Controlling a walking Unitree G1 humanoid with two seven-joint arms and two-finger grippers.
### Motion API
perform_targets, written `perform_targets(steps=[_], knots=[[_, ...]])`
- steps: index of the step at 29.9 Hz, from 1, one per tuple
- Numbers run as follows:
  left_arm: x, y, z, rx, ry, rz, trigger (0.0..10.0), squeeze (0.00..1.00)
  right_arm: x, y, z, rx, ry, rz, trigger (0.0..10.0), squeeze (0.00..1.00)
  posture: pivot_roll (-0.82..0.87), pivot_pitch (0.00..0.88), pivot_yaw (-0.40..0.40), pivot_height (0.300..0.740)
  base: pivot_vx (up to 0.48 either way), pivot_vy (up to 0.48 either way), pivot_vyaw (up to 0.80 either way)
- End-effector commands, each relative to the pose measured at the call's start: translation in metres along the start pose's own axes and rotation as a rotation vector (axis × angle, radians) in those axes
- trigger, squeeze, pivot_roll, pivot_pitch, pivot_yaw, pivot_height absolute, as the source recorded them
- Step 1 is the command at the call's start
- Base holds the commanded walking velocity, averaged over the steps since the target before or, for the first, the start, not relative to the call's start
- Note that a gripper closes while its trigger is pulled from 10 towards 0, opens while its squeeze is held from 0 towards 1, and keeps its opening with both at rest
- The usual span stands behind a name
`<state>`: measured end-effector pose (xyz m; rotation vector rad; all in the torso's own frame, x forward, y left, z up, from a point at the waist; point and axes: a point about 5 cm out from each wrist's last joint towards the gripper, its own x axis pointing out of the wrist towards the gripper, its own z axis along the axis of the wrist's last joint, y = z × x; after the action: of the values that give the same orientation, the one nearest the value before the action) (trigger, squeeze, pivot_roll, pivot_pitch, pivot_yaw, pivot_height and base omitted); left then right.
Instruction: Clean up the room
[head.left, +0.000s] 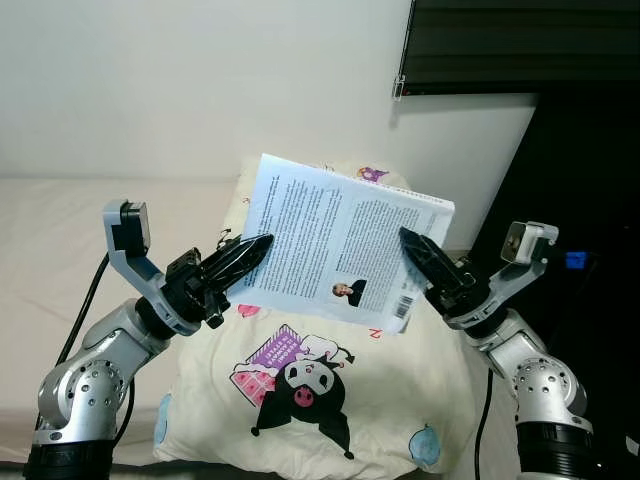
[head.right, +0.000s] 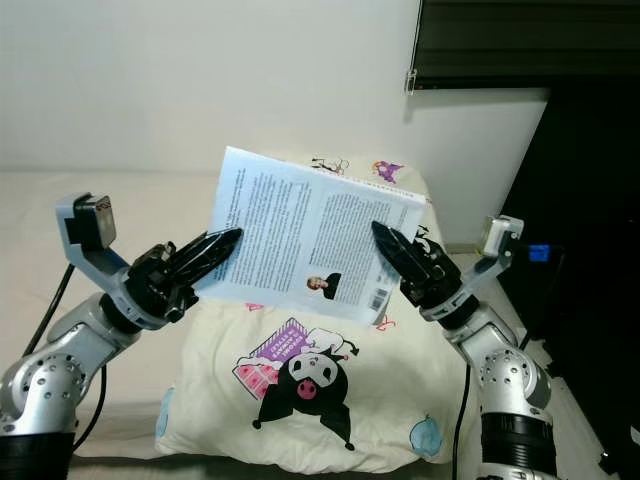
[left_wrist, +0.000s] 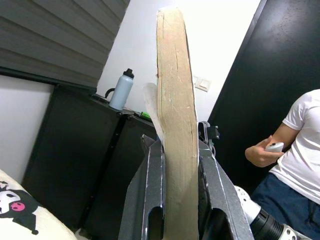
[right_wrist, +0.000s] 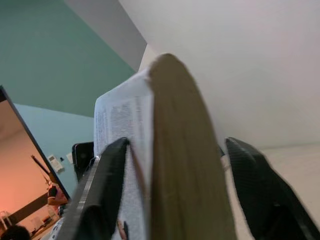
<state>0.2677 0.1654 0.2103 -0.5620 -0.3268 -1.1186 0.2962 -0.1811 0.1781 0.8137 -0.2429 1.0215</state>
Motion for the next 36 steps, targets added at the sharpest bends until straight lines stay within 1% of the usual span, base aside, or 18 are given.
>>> perform_targets(steps=[1, 8, 13, 19, 20, 21, 22, 23, 24, 26, 28, 29, 30, 31, 32, 33, 35, 36], knots=[[0.003, -0.005, 0.002, -0.002, -0.020, -0.047, 10.0, 0.00, -0.002, 0.000, -0.002, 0.012, 0.029, 0.002, 0.0, 0.00, -0.09, 0.000, -0.018, 0.740, 0.000, 0.000, 0.00], [0.001, -0.002, 0.003, 0.011, -0.018, -0.029, 10.0, 0.00, -0.006, 0.001, -0.001, 0.005, 0.037, 0.004, 0.0, 0.00, -0.09, 0.000, -0.017, 0.740, 0.000, 0.000, 0.00], [-0.007, 0.008, 0.006, 0.035, -0.018, 0.044, 10.0, 0.00, -0.011, 0.002, 0.000, 0.003, 0.037, 0.003, 0.0, 0.00, -0.09, 0.000, -0.014, 0.740, 0.000, 0.000, 0.00], [-0.009, 0.013, 0.006, 0.025, -0.030, 0.085, 10.0, 0.00, -0.011, 0.001, -0.002, 0.005, 0.042, -0.005, 0.0, 0.00, -0.09, 0.000, -0.014, 0.740, 0.000, 0.000, 0.00], [-0.008, 0.016, 0.005, 0.009, -0.040, 0.111, 10.0, 0.59, -0.010, -0.001, -0.003, 0.000, 0.045, -0.020, 0.0, 0.00, -0.09, 0.000, -0.012, 0.740, 0.000, 0.000, 0.00], [-0.008, 0.016, 0.005, 0.009, -0.040, 0.111, 10.0, 0.59, -0.010, -0.001, -0.003, 0.000, 0.045, -0.020, 0.0, 0.00, -0.09, 0.000, -0.012, 0.740, 0.000, 0.000, 0.00], [-0.009, 0.023, 0.003, -0.002, -0.055, 0.171, 10.0, 1.00, -0.010, -0.006, -0.006, -0.009, 0.052, -0.062, 0.0, 0.00, -0.09, 0.000, -0.012, 0.740, 0.000, 0.000, 0.00], [-0.009, 0.023, 0.003, -0.002, -0.055, 0.171, 10.0, 1.00, -0.010, -0.006, -0.006, -0.009, 0.052, -0.062, 0.0, 0.00, -0.09, 0.000, -0.012, 0.740, 0.000, 0.000, 0.00], [-0.013, 0.035, -0.003, -0.011, -0.058, 0.264, 10.0, 1.00, -0.010, -0.016, -0.009, -0.029, 0.062, -0.147, 0.0, 0.00, -0.08, 0.000, -0.011, 0.740, 0.000, 0.000, 0.00], [-0.013, 0.035, -0.003, -0.011, -0.058, 0.264, 10.0, 1.00, -0.010, -0.016, -0.009, -0.029, 0.062, -0.147, 0.0, 0.00, -0.08, 0.000, -0.011, 0.740, 0.000, 0.000, 0.00], [-0.032, 0.062, -0.015, -0.027, -0.077, 0.503, 10.0, 1.00, -0.019, -0.049, -0.019, -0.101, 0.139, -0.449, 0.0, 0.00, -0.09, 0.000, -0.008, 0.740, 0.000, 0.000, 0.00], [-0.032, 0.062, -0.015, -0.027, -0.077, 0.503, 10.0, 1.00, -0.019, -0.049, -0.019, -0.101, 0.139, -0.449, 0.0, 0.00, -0.09, 0.000, -0.008, 0.740, 0.000, 0.000, 0.00], [-0.043, 0.071, -0.020, -0.040, -0.094, 0.593, 10.0, 1.00, -0.025, -0.059, -0.023, -0.122, 0.162, -0.546, 0.0, 0.00, -0.09, 0.000, -0.008, 0.740, 0.000, 0.000, 0.00], [-0.043, 0.071, -0.020, -0.040, -0.094, 0.593, 10.0, 1.00, -0.025, -0.059, -0.023, -0.122, 0.162, -0.546, 0.0, 0.00, -0.09, 0.000, -0.008, 0.740, 0.000, 0.000, 0.00], [-0.077, 0.090, -0.033, -0.048, -0.084, 0.856, 10.0, 1.00, -0.039, -0.072, -0.029, -0.193, 0.217, -0.710, 0.0, 0.00, -0.08, 0.000, -0.009, 0.740, 0.000, 0.000, 0.00], [-0.077, 0.090, -0.033, -0.048, -0.084, 0.856, 10.0, 1.00, -0.039, -0.072, -0.029, -0.193, 0.217, -0.710, 0.0, 0.00, -0.08, 0.000, -0.009, 0.740, 0.000, 0.000, 0.00], [-0.105, 0.099, -0.043, -0.037, -0.061, 1.071, 10.0, 1.00, -0.050, -0.079, -0.037, -0.269, 0.312, -0.821, 0.0, 0.00, -0.08, 0.000, -0.009, 0.740, 0.000, 0.000, 0.00], [-0.105, 0.099, -0.043, -0.037, -0.061, 1.071, 10.0, 1.00, -0.050, -0.079, -0.037, -0.269, 0.312, -0.821, 0.0, 0.00, -0.08, 0.000, -0.009, 0.740, 0.000, 0.000, 0.00]])
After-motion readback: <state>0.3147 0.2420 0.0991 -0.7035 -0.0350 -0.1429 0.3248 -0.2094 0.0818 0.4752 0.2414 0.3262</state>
